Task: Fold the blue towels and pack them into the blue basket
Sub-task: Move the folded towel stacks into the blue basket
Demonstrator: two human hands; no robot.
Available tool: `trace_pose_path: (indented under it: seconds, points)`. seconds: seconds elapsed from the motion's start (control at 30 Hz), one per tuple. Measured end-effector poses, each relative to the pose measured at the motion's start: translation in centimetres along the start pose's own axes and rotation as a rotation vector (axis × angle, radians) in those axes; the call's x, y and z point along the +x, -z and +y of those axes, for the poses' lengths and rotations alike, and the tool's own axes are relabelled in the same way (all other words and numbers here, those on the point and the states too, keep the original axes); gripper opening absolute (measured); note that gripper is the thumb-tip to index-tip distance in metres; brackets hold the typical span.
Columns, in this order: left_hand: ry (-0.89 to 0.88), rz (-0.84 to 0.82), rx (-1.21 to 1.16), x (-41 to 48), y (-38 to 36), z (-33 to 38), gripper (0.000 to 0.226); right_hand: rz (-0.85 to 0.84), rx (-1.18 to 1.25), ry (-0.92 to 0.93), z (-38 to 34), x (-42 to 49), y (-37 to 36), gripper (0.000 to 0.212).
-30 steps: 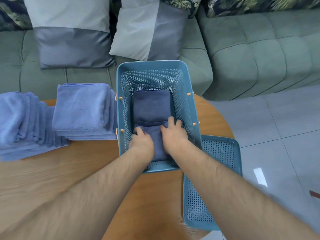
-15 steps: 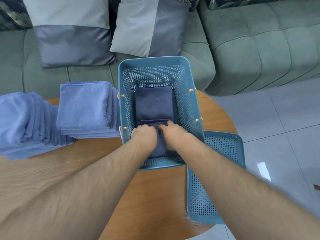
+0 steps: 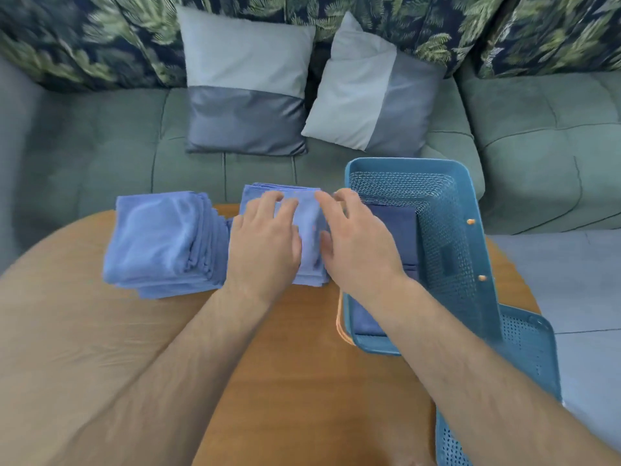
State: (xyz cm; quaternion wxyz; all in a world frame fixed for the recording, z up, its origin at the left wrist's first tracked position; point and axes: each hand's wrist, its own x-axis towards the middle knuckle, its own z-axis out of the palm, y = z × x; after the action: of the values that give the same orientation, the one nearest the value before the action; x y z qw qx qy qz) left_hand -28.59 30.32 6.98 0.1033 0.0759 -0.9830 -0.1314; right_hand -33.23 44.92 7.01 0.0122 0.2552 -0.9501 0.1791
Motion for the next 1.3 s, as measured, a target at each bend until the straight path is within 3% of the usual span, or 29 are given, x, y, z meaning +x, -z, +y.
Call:
trace_pose_path:
  seconds: [0.2,0.3,0.47,0.7,0.9,1.07,1.2,1.3]
  points:
    - [0.250,-0.021,0.107,-3.4,3.1,-11.3,0.038,-0.089,0.113,0.133,-11.0,2.9,-5.1,0.060]
    - [0.397,-0.113,0.099,-5.1,3.8,-15.6,0.043,-0.158,0.136,0.177,-15.1,3.2,-7.4,0.056]
    - [0.573,-0.156,-0.002,-7.1,3.2,-19.6,0.054,-0.294,0.067,0.106,-19.0,3.9,-10.6,0.054]
    - [0.704,-0.174,-0.285,-6.6,3.1,-22.2,0.052,-0.330,0.235,-0.163,-21.0,4.9,-11.4,0.045]
    - [0.782,-0.201,-0.419,-5.7,4.8,-23.8,0.037,-0.391,0.382,-0.264,-21.7,5.3,-10.8,0.055]
    - [0.980,-0.220,-0.731,-6.0,6.5,-23.4,0.030,-0.555,0.459,-0.329,-20.9,4.9,-9.6,0.066]
    - [1.055,-0.272,-0.930,-7.2,7.9,-22.0,0.041,-0.615,0.473,-0.248,-20.0,3.7,-8.1,0.075]
    - [1.007,-0.331,-0.999,-8.1,8.4,-19.7,0.052,-0.602,0.361,-0.115,-18.9,2.2,-6.6,0.072]
